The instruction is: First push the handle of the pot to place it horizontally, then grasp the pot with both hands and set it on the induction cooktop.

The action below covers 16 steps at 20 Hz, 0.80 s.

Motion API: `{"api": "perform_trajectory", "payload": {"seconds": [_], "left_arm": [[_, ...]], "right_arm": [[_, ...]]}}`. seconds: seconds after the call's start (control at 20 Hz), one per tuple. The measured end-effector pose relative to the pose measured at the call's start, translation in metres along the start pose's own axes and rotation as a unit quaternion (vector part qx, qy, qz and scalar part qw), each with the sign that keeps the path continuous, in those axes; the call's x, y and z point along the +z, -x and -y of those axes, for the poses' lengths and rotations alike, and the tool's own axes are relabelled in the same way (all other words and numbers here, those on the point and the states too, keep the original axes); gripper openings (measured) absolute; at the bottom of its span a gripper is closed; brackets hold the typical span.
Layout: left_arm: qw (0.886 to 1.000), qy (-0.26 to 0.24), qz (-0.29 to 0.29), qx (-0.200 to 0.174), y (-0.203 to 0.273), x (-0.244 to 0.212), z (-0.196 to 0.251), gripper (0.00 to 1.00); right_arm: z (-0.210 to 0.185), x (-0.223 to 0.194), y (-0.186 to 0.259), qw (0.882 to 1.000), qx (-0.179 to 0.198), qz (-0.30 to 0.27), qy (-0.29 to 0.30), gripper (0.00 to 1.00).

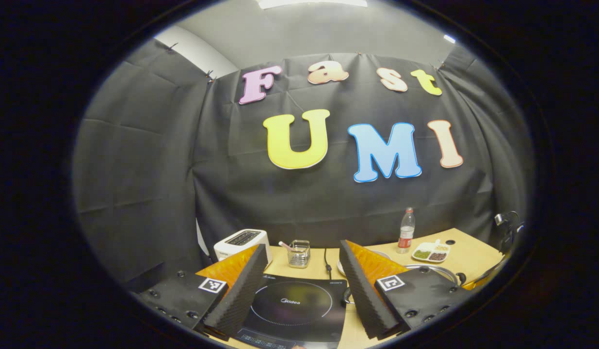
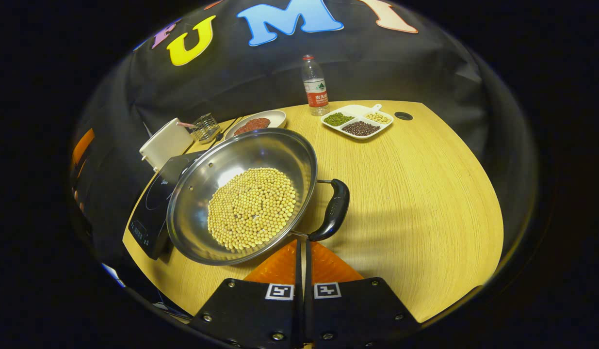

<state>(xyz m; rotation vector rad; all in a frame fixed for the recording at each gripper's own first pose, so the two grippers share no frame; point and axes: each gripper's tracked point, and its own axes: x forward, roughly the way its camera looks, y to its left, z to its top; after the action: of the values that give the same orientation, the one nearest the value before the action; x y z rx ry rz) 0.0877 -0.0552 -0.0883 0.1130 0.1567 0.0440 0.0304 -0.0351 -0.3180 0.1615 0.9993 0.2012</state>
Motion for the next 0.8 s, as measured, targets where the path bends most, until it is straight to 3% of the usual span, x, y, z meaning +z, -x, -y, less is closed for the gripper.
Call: {"api": "perform_trajectory", "payload": {"seconds": [0.1,0.4,0.6,0.65,0.7,0.8], "left_arm": [[1.0,0.0,-0.007,0.0,0.0,-0.006,-0.001,0.94],[0.999,-0.002,-0.032,-0.009,0.0,-0.03,0.003,0.97],[0.998,0.0,-0.057,-0.026,-0.01,-0.051,0.011,0.94],[0.997,0.004,-0.064,-0.035,-0.012,-0.057,0.015,0.94],[0.996,0.008,-0.072,-0.044,-0.017,-0.061,0.02,1.0],[0.993,0.015,-0.092,-0.068,-0.028,-0.074,0.033,0.94]], "right_arm": [[0.003,0.008,-0.005,1.0,-0.006,0.007,-0.007,0.01],[0.019,0.035,-0.017,0.998,-0.038,0.039,-0.025,0.01],[0.026,0.054,0.001,0.995,-0.053,0.084,-0.032,0.05],[0.026,0.058,0.007,0.993,-0.057,0.098,-0.032,0.14],[0.027,0.064,0.015,0.991,-0.065,0.114,-0.028,0.43],[0.033,0.076,0.021,0.986,-0.085,0.145,-0.015,1.0]]}}
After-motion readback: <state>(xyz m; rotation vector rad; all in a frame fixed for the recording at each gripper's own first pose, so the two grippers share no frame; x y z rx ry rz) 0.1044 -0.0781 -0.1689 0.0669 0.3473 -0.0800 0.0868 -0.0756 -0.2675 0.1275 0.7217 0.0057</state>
